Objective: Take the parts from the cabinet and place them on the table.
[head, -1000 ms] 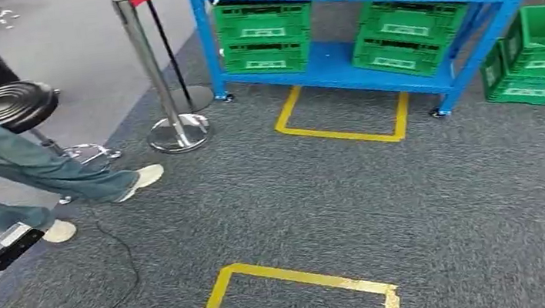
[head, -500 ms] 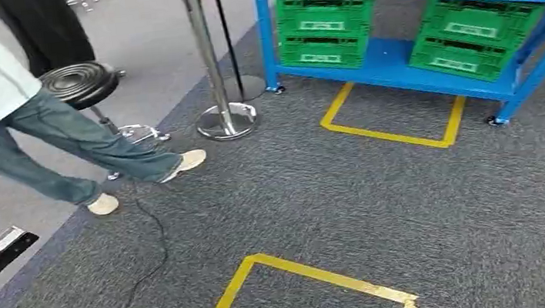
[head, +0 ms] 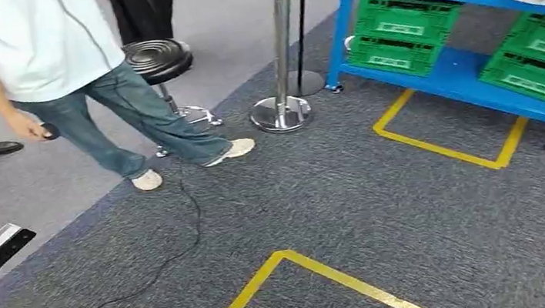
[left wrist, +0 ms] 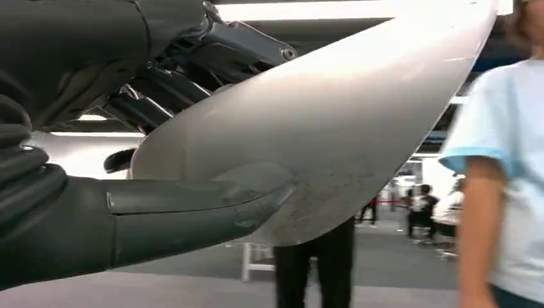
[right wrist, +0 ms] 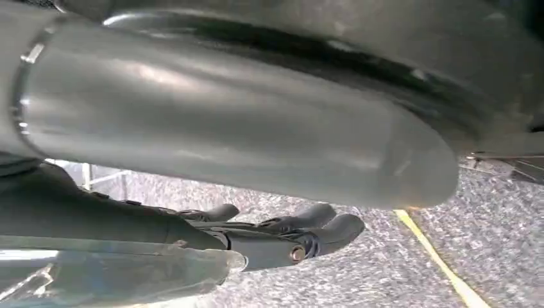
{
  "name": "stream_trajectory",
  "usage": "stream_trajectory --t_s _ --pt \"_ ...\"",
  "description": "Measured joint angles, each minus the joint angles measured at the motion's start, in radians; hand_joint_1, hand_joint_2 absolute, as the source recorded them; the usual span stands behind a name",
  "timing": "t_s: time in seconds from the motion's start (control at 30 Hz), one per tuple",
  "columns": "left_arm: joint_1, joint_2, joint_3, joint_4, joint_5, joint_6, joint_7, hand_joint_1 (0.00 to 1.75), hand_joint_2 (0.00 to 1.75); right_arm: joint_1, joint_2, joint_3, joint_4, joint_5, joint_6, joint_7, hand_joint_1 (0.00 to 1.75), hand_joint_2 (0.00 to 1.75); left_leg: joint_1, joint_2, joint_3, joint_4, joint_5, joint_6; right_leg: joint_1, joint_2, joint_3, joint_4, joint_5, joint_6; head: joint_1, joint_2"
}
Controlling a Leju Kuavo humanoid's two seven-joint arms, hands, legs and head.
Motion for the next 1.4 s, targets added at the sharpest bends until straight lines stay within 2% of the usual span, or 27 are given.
stream_trajectory --t_s 0.03,0.07,0.13,0.2,0.23,0.3,0.37,0.43,0.5,0.53,0.57,0.6,0.63,0.73,0.8,0.83,0.9,0.97,1.03,1.07,1.1,1.17,1.23,1.27,1.3,1.33,1.4 --pt "0.0 0.0 0.0 0.0 0.0 0.0 0.002 1.75 1.75 -0.001 0.0 0.0 0.0 0.0 0.0 0.0 0.0 0.0 0.0 -0.013 0.001 0.0 0.001 -0.001 0.003 0.024 0.049 -0.099 0.048 -0.008 0.0 0.0" --pt "0.0 0.0 0.001 0.0 0.0 0.0 0.002 1.75 1.75 -0.002 0.0 0.0 0.0 0.0 0.0 0.0 0.0 0.0 0.005 -0.023 0.0 0.0 0.002 -0.004 0.003 0.082 0.087 -0.177 0.071 -0.017 0.0 0.0" --pt "0.002 0.002 0.003 0.0 0.0 0.0 0.004 1.75 1.75 -0.003 0.0 0.0 0.0 0.0 0.0 0.002 0.0 0.0 0.003 -0.047 -0.008 0.002 0.006 -0.014 0.004 0.066 0.095 -0.195 0.065 -0.011 0.0 0.0" --pt "0.012 0.005 0.01 0.0 0.0 -0.001 0.005 1.75 1.75 -0.003 0.0 0.0 0.0 0.002 0.0 0.003 0.0 0.0 0.01 -0.068 -0.012 -0.006 0.015 -0.029 0.01 0.047 0.101 -0.194 0.068 -0.017 0.0 0.0" --pt "0.016 0.012 0.018 0.0 0.001 -0.001 0.006 1.75 1.75 -0.003 0.001 0.0 -0.002 0.003 0.0 0.004 0.0 0.0 0.008 -0.079 -0.016 -0.006 0.017 -0.036 0.002 0.031 0.106 -0.212 0.08 -0.024 -0.001 0.0" --pt "0.017 0.015 0.028 0.0 0.003 -0.001 0.007 1.75 1.75 -0.004 0.001 0.0 -0.002 0.006 -0.001 0.006 0.0 0.0 0.003 0.025 -0.05 0.064 -0.037 -0.039 0.001 0.009 0.111 -0.224 0.087 -0.031 -0.007 0.0" --pt "0.016 0.013 0.029 0.0 0.003 -0.001 0.007 1.75 1.75 -0.001 0.002 0.0 -0.002 0.008 -0.001 0.006 0.0 0.0 0.005 0.059 -0.122 0.216 -0.111 -0.05 0.002 -0.019 0.11 -0.224 0.085 -0.033 -0.006 0.0" --pt "0.024 0.012 0.031 0.0 0.003 -0.002 0.007 1.75 1.75 0.0 0.003 0.0 -0.003 0.011 0.0 0.007 0.0 0.0 0.013 0.066 -0.162 0.297 -0.127 -0.059 0.001 -0.048 0.108 -0.223 0.083 -0.032 -0.006 0.0" --pt "0.024 0.012 0.032 0.0 0.003 -0.003 0.007 1.75 1.75 -0.001 0.003 0.0 -0.005 0.013 0.0 0.008 0.0 0.0 0.022 0.076 -0.108 0.197 -0.059 -0.069 -0.001 -0.076 0.11 -0.222 0.08 -0.026 -0.006 0.0" --pt "0.024 0.012 0.034 0.0 0.003 -0.003 0.007 1.75 1.75 -0.002 0.003 0.0 -0.005 0.014 0.0 0.007 0.0 0.0 0.025 0.097 -0.058 0.109 -0.021 -0.075 -0.003 -0.088 0.112 -0.22 0.076 -0.021 -0.006 0.0" --pt "0.024 0.012 0.035 0.0 0.003 -0.003 0.007 1.75 1.75 -0.003 0.003 0.0 -0.006 0.014 0.0 0.007 0.0 0.0 0.029 0.145 -0.01 0.03 0.004 -0.082 -0.003 -0.098 0.113 -0.214 0.071 -0.013 -0.007 0.0" --pt "0.02 0.011 0.036 0.0 0.003 -0.003 0.007 1.75 1.75 -0.003 0.002 0.0 -0.005 0.014 -0.001 0.007 0.0 0.0 0.021 0.17 0.001 0.002 -0.007 -0.081 0.008 -0.108 0.099 -0.201 0.058 -0.003 -0.009 0.0" --pt "0.022 0.01 0.036 0.0 0.003 -0.003 0.007 1.75 1.75 -0.003 0.002 0.0 -0.006 0.015 -0.001 0.008 0.0 0.0 0.021 0.147 -0.002 0.003 -0.006 -0.059 0.007 -0.118 0.102 -0.203 0.052 -0.001 0.0 0.0" --pt "0.027 0.01 0.046 0.0 0.003 -0.003 0.007 1.75 1.75 -0.005 0.003 0.0 -0.007 0.014 0.0 0.008 0.0 0.0 0.015 0.107 -0.006 0.002 -0.004 -0.034 0.0 -0.155 0.127 -0.212 0.05 0.012 -0.001 0.0" --pt "0.026 0.013 0.049 0.0 0.003 -0.003 0.008 1.75 1.75 -0.006 0.003 0.0 -0.007 0.015 0.0 0.008 0.0 0.0 0.019 0.088 -0.006 0.0 0.0 -0.02 -0.007 -0.047 0.098 -0.15 0.003 0.023 0.0 0.0" --pt "0.024 0.012 0.048 0.0 0.003 -0.003 0.008 1.75 1.75 -0.005 0.003 0.0 -0.008 0.015 0.0 0.008 0.0 0.0 0.018 0.077 -0.007 0.0 0.001 -0.015 -0.007 -0.021 0.058 -0.065 -0.039 0.022 0.002 0.0" --pt "0.026 0.01 0.047 0.0 0.003 -0.003 0.008 1.75 1.75 -0.001 0.003 0.0 -0.008 0.014 0.0 0.008 0.0 0.0 0.013 0.051 -0.009 0.0 0.0 -0.011 -0.007 -0.009 -0.027 0.098 -0.1 0.02 0.001 0.0" --pt "0.026 0.009 0.048 0.0 0.003 -0.003 0.008 1.75 1.75 0.0 0.003 0.0 -0.008 0.015 0.0 0.008 0.0 0.0 0.01 0.022 -0.008 0.001 0.001 -0.01 -0.006 -0.008 -0.047 0.11 -0.073 0.012 0.001 0.0" --pt "0.026 0.01 0.048 0.0 0.002 -0.007 0.009 1.75 1.75 -0.001 0.003 0.0 -0.008 0.014 0.001 0.008 0.0 0.0 0.009 -0.008 -0.007 0.001 0.001 -0.011 -0.006 0.01 0.02 -0.05 0.026 0.002 0.001 0.0" --pt "0.026 0.01 0.048 -0.001 0.002 -0.008 0.01 1.75 1.75 -0.002 0.003 0.0 -0.008 0.015 0.001 0.008 0.0 0.0 0.012 -0.022 -0.006 0.001 0.002 -0.013 -0.007 0.045 0.065 -0.143 0.066 -0.001 0.002 0.0" --pt "0.025 0.01 0.048 -0.001 0.002 -0.009 0.01 1.75 1.75 -0.002 0.003 0.0 -0.008 0.016 0.001 0.009 0.0 0.0 0.009 -0.033 -0.01 0.003 0.003 -0.017 -0.009 0.095 0.083 -0.19 0.064 -0.002 0.001 0.0" --pt "0.026 0.01 0.048 -0.001 0.001 -0.011 0.01 1.75 1.75 -0.003 0.003 0.0 -0.008 0.018 0.002 0.009 0.0 0.0 0.015 -0.053 -0.017 0.001 0.006 -0.03 -0.005 0.064 0.087 -0.192 0.066 0.005 0.0 0.0" --pt "0.03 0.011 0.05 -0.001 0.001 -0.012 0.01 1.75 1.75 -0.003 0.003 0.0 -0.008 0.018 0.002 0.01 0.0 0.0 0.021 -0.077 -0.021 -0.007 0.017 -0.048 0.0 0.043 0.094 -0.196 0.074 -0.007 0.0 0.0" --pt "0.034 0.013 0.051 -0.001 0.001 -0.012 0.01 1.75 1.75 -0.004 0.003 0.0 -0.007 0.018 0.002 0.01 0.0 0.0 0.023 -0.047 -0.025 0.002 0.011 -0.045 -0.006 0.028 0.098 -0.209 0.083 -0.015 -0.001 0.0" --pt "0.032 0.015 0.051 -0.001 0.001 -0.013 0.01 1.75 1.75 -0.004 0.003 0.0 -0.008 0.018 0.002 0.009 0.0 0.0 0.015 0.014 -0.039 0.031 -0.015 -0.046 -0.004 0.02 0.1 -0.214 0.084 -0.019 -0.003 0.0" --pt "0.027 0.014 0.05 -0.001 0.001 -0.014 0.011 1.75 1.75 -0.003 0.003 0.0 -0.008 0.018 0.002 0.009 0.0 0.0 0.013 0.046 -0.07 0.097 -0.057 -0.05 -0.002 0.006 0.1 -0.214 0.084 -0.022 -0.005 0.0" --pt "0.027 0.013 0.049 -0.001 0.0 -0.017 0.011 1.75 1.75 0.0 0.003 0.0 -0.008 0.019 0.002 0.009 0.0 0.0 0.013 0.064 -0.145 0.26 -0.129 -0.058 0.0 -0.022 0.098 -0.214 0.082 -0.025 -0.004 0.0"
